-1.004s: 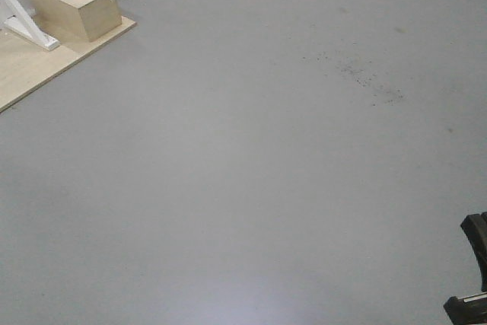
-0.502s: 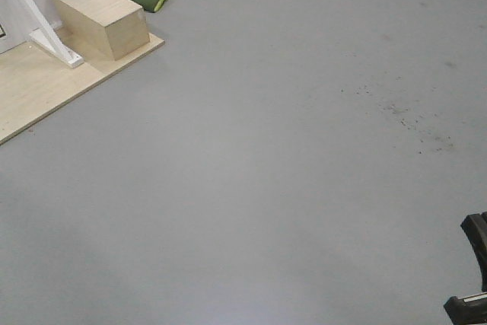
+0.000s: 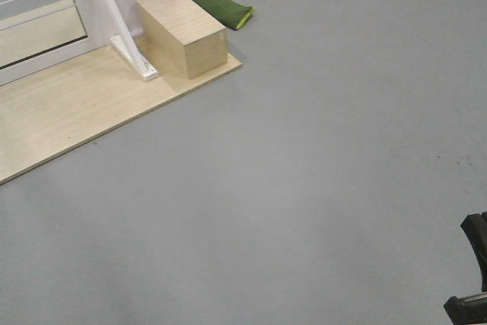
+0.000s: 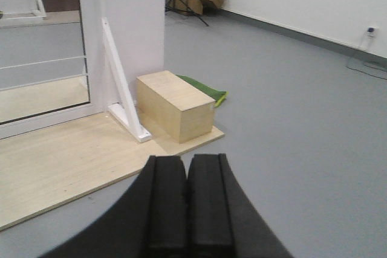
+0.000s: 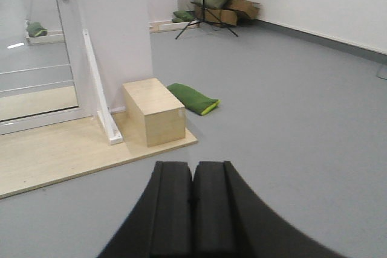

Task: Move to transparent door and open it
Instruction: 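Drive the base forward up to the sliding glass door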

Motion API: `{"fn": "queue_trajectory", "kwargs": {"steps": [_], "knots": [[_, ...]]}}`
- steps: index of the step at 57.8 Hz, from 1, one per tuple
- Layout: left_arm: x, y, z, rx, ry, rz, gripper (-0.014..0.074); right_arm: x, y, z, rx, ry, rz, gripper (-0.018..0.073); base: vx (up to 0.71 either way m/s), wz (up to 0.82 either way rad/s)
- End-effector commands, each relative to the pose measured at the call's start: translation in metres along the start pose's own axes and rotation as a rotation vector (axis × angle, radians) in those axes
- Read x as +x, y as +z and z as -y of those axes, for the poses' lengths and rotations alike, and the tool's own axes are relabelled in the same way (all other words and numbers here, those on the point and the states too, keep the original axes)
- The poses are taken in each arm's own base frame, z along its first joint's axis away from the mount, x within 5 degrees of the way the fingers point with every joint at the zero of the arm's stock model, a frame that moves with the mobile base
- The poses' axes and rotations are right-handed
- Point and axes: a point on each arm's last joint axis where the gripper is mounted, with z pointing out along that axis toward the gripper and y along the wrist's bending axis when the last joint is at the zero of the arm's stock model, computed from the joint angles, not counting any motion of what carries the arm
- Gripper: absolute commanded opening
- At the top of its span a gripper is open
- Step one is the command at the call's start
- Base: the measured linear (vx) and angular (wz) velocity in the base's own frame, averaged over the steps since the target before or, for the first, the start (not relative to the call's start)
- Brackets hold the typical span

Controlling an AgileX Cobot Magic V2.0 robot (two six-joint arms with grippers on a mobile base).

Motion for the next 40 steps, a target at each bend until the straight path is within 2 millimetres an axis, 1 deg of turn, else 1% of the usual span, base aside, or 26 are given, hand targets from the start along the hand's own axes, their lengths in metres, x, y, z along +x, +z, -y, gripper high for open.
{"fn": "queue_trajectory", "kwargs": {"steps": [1,23,40], "knots": [[0.0016,0.0011,-0.0006,0.004,-0.017,0.064,0.0004,-0.0039,-0.0004,0.0008,0.011,-0.015,0.087,0.0,0.54,0.56],[0.0016,0.0011,-0.0006,0.004,-0.017,0.064,0.0004,-0.0039,-0.0004,0.0008,0.011,-0.015,0.087,0.0,0.55,0.53],[0.0016,0.0011,-0.0006,0.004,-0.017,0.064,0.0004,-0.0039,-0.0004,0.0008,0.011,-0.015,0.087,0.0,0.57,0.37]]}}
